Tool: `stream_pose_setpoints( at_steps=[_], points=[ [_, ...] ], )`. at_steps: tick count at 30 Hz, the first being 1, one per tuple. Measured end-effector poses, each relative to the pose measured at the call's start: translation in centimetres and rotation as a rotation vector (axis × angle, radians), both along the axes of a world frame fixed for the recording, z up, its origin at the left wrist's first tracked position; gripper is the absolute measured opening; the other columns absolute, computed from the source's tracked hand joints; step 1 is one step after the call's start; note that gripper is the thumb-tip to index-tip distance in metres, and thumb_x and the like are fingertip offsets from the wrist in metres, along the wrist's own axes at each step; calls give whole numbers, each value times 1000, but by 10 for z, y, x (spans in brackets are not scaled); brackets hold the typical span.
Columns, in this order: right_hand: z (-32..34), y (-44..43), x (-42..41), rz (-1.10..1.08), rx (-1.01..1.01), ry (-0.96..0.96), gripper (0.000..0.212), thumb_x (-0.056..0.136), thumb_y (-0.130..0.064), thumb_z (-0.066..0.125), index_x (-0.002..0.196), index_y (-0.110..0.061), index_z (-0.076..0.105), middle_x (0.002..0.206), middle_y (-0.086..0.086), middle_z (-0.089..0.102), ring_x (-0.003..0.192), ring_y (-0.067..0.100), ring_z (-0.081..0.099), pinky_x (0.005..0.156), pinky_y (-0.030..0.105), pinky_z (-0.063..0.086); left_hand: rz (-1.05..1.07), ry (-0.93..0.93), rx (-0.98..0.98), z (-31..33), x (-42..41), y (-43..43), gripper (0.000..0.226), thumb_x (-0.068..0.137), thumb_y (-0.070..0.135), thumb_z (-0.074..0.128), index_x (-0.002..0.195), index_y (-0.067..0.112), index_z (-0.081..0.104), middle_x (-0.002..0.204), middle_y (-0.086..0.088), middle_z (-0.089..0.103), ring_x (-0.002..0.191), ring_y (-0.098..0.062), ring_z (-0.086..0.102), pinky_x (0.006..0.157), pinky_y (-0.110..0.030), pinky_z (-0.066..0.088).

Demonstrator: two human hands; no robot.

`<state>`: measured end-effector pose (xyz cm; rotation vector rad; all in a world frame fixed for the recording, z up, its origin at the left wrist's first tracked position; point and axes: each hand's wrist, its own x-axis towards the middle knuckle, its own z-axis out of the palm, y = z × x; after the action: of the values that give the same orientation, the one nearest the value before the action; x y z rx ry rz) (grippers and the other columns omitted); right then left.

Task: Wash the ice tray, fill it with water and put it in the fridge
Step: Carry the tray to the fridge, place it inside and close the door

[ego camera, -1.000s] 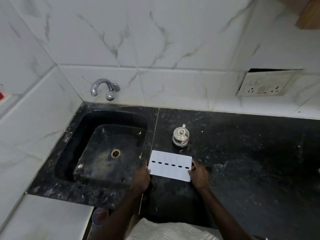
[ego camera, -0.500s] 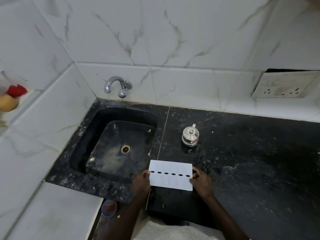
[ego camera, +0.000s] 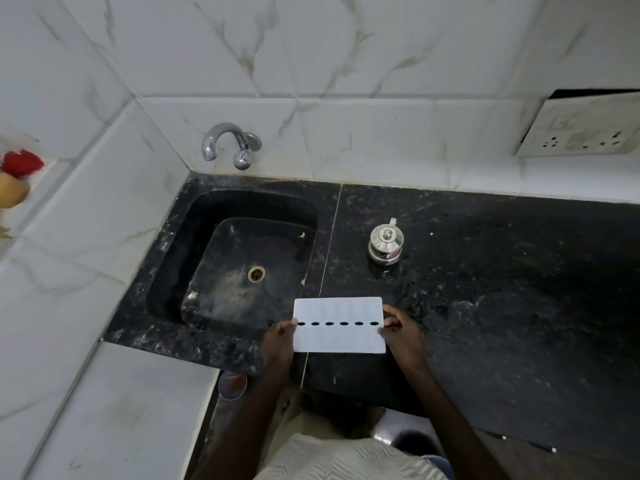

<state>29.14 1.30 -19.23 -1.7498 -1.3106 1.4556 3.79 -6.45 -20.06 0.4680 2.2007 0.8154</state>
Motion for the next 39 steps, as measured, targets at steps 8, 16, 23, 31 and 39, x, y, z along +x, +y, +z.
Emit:
stream_pose_setpoints(
  at_steps=[8, 16, 23, 31, 39],
  points=[
    [40, 9, -35, -28, 61, 53, 51, 78, 10, 68, 116, -24, 74, 81, -2, 64, 77, 12, 61, 74, 28, 49, 64, -30, 113, 35, -31, 0, 44, 104, 44, 59, 76, 11, 68, 84, -10, 73, 86, -31, 70, 68, -33, 46],
    [73, -8, -96, -47, 100, 187, 34, 73, -24, 69, 106, -29, 78, 90, 2, 77, 85, 17, 71, 84, 46, 59, 171, -161, 281, 76, -86, -22, 46, 100, 57, 57, 97, 14, 73, 98, -9, 78, 91, -31, 75, 87, -52, 60],
    [102, -49, -160, -100, 188, 185, 18, 93, -38, 70, 106, -27, 77, 98, -7, 79, 92, 19, 74, 84, 42, 59, 277, -247, 391, 112, -129, -61, 39, 101, 47, 63, 110, 11, 73, 103, -7, 78, 90, -27, 76, 77, -40, 60],
    [107, -99, -223, -80, 240, 175, 17, 100, -30, 65, 107, -23, 79, 104, -7, 79, 92, 9, 71, 81, 28, 56, 454, -311, 485, 125, -172, -131, 29, 101, 40, 65, 107, 12, 73, 95, -4, 77, 80, -21, 74, 62, -28, 56],
    [116, -146, -275, 43, 239, 205, 20, 101, -37, 64, 109, -26, 78, 98, -9, 77, 88, 8, 72, 73, 27, 58, 635, -246, 540, 130, -210, -196, 23, 93, 39, 72, 87, 17, 77, 86, -2, 79, 78, -23, 76, 68, -32, 57]
  ],
)
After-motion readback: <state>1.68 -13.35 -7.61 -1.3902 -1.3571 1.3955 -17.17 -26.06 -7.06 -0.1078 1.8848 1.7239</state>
